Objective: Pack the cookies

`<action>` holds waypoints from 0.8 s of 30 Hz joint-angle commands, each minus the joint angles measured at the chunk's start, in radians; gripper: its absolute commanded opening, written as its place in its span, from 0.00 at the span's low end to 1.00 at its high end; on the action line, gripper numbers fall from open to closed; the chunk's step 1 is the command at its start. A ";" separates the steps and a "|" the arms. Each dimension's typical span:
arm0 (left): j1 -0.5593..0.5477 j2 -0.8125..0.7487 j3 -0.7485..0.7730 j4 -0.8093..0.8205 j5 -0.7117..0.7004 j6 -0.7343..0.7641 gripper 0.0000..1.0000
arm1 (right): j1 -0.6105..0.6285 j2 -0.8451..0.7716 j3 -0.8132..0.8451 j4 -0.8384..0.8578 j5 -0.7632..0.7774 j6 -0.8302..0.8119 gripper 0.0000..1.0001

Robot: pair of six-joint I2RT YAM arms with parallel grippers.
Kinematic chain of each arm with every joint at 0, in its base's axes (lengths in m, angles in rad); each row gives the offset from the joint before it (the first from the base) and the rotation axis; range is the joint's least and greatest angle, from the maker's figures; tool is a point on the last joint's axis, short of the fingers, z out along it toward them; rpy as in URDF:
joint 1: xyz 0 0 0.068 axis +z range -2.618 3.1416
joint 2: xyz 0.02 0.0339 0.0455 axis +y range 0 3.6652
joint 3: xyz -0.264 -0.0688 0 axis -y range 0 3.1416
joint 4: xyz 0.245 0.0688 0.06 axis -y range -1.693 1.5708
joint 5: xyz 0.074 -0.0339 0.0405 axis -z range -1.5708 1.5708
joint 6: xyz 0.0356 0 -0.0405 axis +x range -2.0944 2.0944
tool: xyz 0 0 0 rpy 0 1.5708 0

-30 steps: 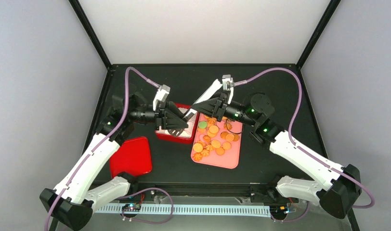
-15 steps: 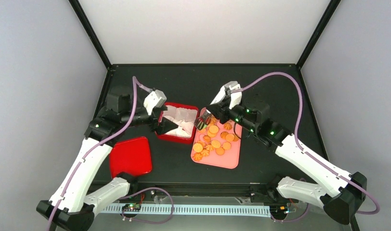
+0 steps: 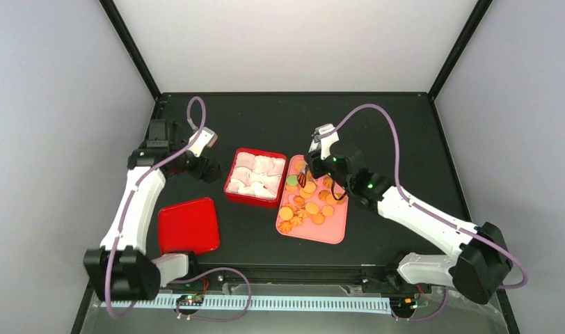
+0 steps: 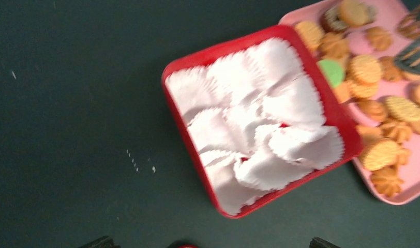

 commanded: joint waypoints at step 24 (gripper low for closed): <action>-0.007 0.409 -0.188 0.384 -0.087 -0.027 0.88 | 0.001 0.146 -0.097 0.199 0.109 -0.009 0.44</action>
